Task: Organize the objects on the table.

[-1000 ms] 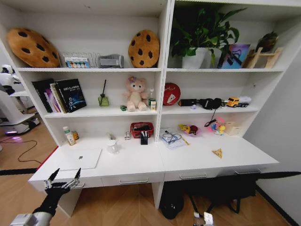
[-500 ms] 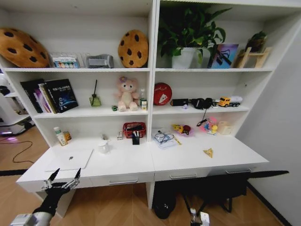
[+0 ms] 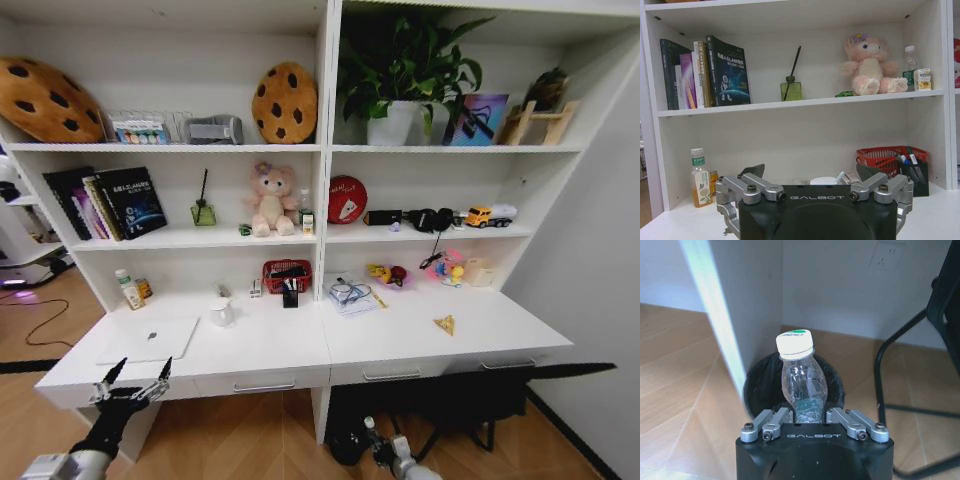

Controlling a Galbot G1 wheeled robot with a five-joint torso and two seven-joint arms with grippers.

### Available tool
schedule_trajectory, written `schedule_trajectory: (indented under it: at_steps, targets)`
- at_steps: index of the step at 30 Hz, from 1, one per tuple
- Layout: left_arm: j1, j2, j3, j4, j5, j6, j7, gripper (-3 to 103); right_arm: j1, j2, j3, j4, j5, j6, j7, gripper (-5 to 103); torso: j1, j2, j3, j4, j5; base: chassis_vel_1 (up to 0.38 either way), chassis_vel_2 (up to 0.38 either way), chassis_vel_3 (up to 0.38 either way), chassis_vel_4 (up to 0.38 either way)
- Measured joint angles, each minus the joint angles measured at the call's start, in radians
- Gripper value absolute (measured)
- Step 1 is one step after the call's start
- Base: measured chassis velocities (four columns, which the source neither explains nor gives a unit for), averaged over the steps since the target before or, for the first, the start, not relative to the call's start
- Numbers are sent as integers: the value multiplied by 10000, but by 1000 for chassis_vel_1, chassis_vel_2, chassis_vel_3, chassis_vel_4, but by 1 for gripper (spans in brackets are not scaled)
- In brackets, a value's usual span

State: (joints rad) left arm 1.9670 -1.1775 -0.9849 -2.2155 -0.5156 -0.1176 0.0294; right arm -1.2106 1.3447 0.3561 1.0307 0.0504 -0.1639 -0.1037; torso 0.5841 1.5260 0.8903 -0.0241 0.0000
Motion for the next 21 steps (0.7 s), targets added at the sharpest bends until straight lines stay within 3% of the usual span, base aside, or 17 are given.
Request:
schedule_trajectory:
  at_steps: [2,21]
  targets:
    - [0,0,-1,0,0,0,-2,100,638,290,72,-700,-351,473,171,24,0,0,0,5,-3,0,0,0,0]
    - [0,0,-1,0,0,0,-2,100,2078,1032,113,-2341,-891,1272,681,23,0,0,-1,1,-1,0,0,0,0]
